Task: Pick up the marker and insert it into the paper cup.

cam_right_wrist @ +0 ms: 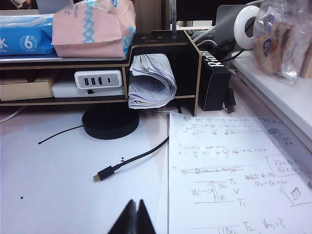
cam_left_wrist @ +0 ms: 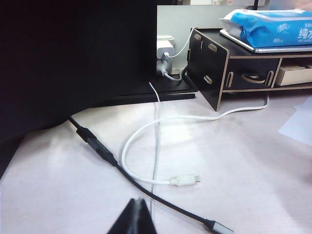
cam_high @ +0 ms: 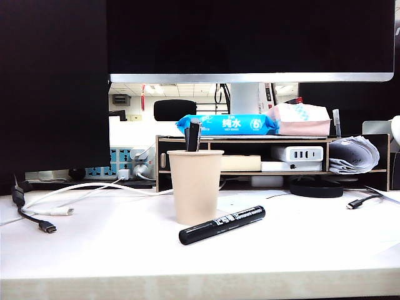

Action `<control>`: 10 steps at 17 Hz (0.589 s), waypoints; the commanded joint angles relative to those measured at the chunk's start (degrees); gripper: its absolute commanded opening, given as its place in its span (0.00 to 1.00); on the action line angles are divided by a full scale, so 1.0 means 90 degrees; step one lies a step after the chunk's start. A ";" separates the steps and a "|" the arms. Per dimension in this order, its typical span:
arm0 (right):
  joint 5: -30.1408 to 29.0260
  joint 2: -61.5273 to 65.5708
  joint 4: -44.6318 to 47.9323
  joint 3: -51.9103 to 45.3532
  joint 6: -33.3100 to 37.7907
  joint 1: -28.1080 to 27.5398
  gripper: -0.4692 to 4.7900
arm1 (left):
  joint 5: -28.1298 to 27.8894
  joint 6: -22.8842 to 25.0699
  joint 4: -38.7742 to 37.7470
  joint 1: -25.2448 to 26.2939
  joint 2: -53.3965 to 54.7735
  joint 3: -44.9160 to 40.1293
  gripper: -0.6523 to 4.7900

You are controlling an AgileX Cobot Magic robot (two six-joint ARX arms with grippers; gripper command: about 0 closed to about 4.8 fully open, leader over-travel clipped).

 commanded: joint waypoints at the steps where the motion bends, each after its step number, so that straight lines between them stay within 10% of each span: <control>1: 0.0032 0.0000 0.0109 -0.0036 -0.0017 0.0000 0.08 | 0.0027 0.0049 0.0032 0.0000 0.0000 0.0005 0.11; 10: 0.0032 0.0000 0.0109 -0.0036 -0.0017 0.0000 0.08 | 0.0002 0.0049 0.0032 -0.0777 0.0000 0.0005 0.11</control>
